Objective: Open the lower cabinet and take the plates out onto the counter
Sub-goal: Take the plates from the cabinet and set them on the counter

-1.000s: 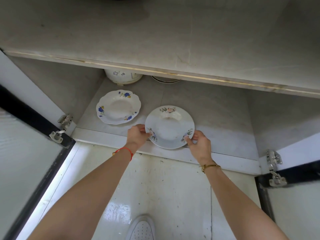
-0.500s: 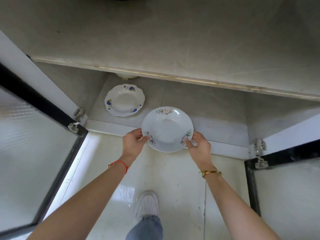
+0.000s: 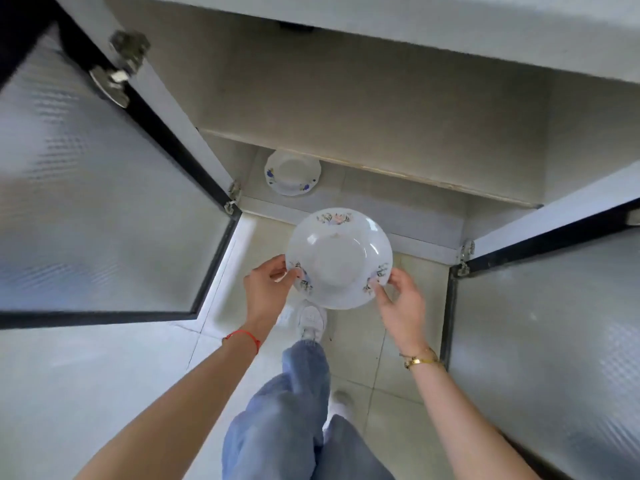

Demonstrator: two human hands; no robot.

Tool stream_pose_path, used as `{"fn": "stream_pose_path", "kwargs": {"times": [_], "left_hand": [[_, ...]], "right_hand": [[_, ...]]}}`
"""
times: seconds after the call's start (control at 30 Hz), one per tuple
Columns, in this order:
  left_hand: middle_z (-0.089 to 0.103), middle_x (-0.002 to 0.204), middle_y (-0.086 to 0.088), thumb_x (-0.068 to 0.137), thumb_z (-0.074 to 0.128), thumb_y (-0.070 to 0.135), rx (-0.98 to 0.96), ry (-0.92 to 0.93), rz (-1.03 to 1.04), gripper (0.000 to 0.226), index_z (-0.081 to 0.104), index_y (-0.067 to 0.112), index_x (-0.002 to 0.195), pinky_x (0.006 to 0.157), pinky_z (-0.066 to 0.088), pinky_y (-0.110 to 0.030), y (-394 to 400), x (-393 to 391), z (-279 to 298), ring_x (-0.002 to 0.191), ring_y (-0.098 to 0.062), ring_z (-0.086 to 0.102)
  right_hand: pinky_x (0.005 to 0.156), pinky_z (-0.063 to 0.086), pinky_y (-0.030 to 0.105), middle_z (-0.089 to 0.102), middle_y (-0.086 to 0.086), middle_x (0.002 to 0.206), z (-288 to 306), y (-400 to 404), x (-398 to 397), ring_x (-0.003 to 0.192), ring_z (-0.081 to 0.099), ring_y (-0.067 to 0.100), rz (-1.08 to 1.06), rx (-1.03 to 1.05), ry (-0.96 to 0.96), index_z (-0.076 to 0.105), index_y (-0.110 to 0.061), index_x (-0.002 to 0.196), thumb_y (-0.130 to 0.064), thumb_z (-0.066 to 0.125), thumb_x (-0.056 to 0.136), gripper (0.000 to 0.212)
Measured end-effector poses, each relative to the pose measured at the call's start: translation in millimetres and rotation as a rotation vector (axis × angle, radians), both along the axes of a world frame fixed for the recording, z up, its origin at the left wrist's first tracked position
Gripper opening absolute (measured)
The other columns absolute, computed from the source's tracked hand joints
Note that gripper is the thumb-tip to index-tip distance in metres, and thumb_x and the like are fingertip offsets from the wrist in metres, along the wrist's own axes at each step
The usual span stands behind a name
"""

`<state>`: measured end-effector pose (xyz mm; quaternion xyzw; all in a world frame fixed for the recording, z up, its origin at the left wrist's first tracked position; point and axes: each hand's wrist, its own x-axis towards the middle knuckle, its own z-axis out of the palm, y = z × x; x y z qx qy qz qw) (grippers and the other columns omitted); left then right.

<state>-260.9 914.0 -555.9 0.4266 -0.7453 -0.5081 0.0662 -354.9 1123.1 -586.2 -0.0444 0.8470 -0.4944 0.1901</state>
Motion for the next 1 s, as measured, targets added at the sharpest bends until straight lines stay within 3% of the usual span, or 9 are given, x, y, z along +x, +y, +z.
{"fn": "stream_pose_path", "kwargs": {"times": [0.1, 0.33, 0.53, 0.63, 0.8, 0.9, 1.0], "left_hand": [[0.069, 0.07, 0.03, 0.079, 0.073, 0.011, -0.003, -0.003, 0.003, 0.019, 0.074, 0.028, 0.086, 0.065, 0.044, 0.001, 16.2, 30.2, 62.4, 0.072, 0.015, 0.064], [0.074, 0.085, 0.019, 0.079, 0.074, 0.013, 0.028, -0.01, 0.047, 0.021, 0.075, 0.021, 0.099, 0.079, 0.055, -0.013, 50.2, 85.8, 207.2, 0.082, 0.004, 0.069], [0.075, 0.087, 0.019, 0.08, 0.074, 0.022, 0.021, 0.007, 0.046, 0.019, 0.075, 0.028, 0.098, 0.078, 0.049, -0.005, 73.6, 118.8, 312.0, 0.085, 0.006, 0.068], [0.075, 0.089, 0.016, 0.08, 0.075, 0.024, 0.008, 0.021, 0.041, 0.02, 0.075, 0.028, 0.1, 0.078, 0.049, -0.003, 79.1, 127.2, 349.7, 0.087, 0.003, 0.069], [0.075, 0.088, 0.019, 0.079, 0.077, 0.023, 0.004, 0.071, 0.048, 0.023, 0.075, 0.028, 0.102, 0.08, 0.051, -0.007, 76.1, 130.7, 393.4, 0.088, 0.005, 0.069], [0.075, 0.09, 0.019, 0.079, 0.076, 0.024, 0.002, 0.101, 0.031, 0.022, 0.075, 0.029, 0.1, 0.083, 0.052, -0.014, 67.7, 125.2, 410.8, 0.09, 0.003, 0.069], [0.075, 0.09, 0.018, 0.08, 0.076, 0.025, -0.024, 0.132, 0.023, 0.021, 0.076, 0.029, 0.101, 0.083, 0.052, -0.009, 57.7, 114.3, 423.0, 0.09, 0.004, 0.069]], "right_hand": [[0.077, 0.039, -0.001, 0.067, -0.011, 0.107, 66.4, 15.2, 25.1, 0.099, 0.061, 0.001, 0.031, 0.009, 0.04, 0.062, -0.019, 0.111, -0.029, 0.07, 0.086, 0.028], [0.079, 0.037, -0.004, 0.065, -0.016, 0.108, 221.9, 49.7, 72.4, 0.099, 0.055, -0.012, 0.058, 0.021, 0.039, 0.062, -0.022, 0.115, -0.028, 0.07, 0.086, 0.031], [0.085, 0.038, 0.0, 0.066, -0.01, 0.11, 333.9, 72.5, 103.3, 0.101, 0.057, -0.003, 0.057, 0.0, 0.081, 0.061, -0.017, 0.116, -0.021, 0.067, 0.086, 0.031], [0.088, 0.037, 0.001, 0.064, -0.012, 0.111, 373.1, 78.0, 113.3, 0.103, 0.056, -0.005, 0.035, -0.025, 0.088, 0.06, -0.021, 0.118, -0.02, 0.067, 0.087, 0.031], [0.095, 0.044, 0.017, 0.065, -0.011, 0.116, 416.9, 79.3, 118.8, 0.109, 0.057, 0.001, 0.011, -0.039, 0.107, 0.06, -0.019, 0.121, -0.022, 0.066, 0.087, 0.035], [0.093, 0.044, 0.017, 0.065, -0.013, 0.114, 434.3, 74.3, 112.0, 0.109, 0.057, 0.001, 0.029, -0.053, 0.14, 0.061, -0.021, 0.12, -0.022, 0.067, 0.087, 0.034], [0.09, 0.041, 0.008, 0.064, -0.018, 0.112, 445.7, 63.9, 99.3, 0.107, 0.055, -0.005, 0.047, -0.062, 0.162, 0.061, -0.022, 0.119, -0.023, 0.067, 0.087, 0.032]]}}
